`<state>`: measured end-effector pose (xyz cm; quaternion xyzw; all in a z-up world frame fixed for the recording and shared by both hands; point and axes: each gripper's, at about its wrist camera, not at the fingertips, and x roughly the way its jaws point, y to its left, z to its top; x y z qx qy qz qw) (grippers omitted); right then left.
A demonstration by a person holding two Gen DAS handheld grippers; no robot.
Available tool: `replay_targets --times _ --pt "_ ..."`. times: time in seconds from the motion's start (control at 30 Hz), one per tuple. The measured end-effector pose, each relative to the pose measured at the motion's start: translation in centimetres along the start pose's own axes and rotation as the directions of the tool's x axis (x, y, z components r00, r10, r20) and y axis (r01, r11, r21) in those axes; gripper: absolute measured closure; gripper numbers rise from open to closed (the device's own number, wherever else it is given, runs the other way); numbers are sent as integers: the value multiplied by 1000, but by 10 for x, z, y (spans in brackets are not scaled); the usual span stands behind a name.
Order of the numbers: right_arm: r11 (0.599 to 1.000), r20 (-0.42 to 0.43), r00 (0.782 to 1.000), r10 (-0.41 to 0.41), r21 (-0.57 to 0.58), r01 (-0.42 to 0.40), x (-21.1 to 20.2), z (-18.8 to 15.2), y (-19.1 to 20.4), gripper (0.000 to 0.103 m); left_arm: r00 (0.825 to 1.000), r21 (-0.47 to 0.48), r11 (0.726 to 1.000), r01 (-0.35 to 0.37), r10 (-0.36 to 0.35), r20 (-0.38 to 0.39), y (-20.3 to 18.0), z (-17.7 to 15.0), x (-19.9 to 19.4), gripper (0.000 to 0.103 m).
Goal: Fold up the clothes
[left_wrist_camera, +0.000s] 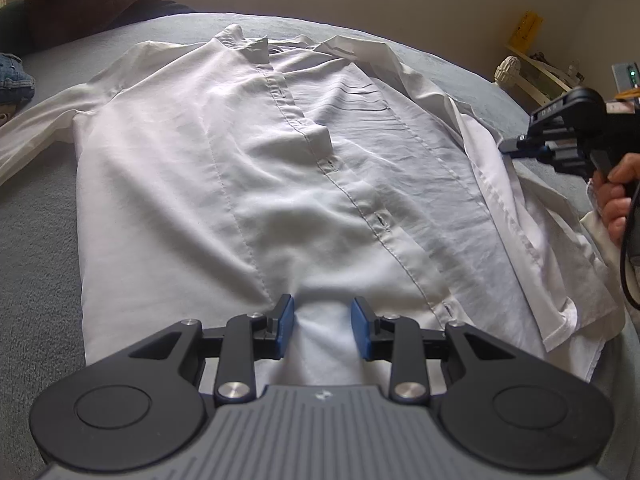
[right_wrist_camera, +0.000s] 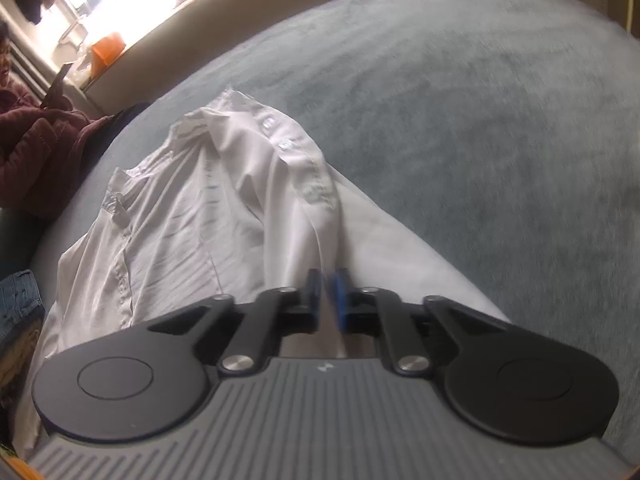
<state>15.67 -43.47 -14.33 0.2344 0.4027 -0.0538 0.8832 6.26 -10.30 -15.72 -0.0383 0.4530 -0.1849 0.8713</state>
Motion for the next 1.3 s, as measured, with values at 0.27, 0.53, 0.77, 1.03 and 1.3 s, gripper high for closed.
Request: replay_targets --times 0.27,0.53,0.77,1.03,1.3 --pt "899 -31 996 85 -428 -90 -15 -2 102 102 998 -99 993 58 -59 -10 15 6 0 73" --pt "716 -271 961 57 -659 -228 34 -51 193 99 993 -164 980 115 -116 5 27 9 -3 73" --pt "814 -358 933 42 -530 -240 29 -74 180 82 989 -214 966 148 -149 12 39 11 -4 73" --pt "905 -270 962 47 -396 -156 -40 -89 121 74 984 -223 959 177 -178 16 41 11 -6 73" --pt "913 -168 985 -32 -406 -40 -90 -117 82 74 985 -208 963 172 -172 16 38 9 -8 73"
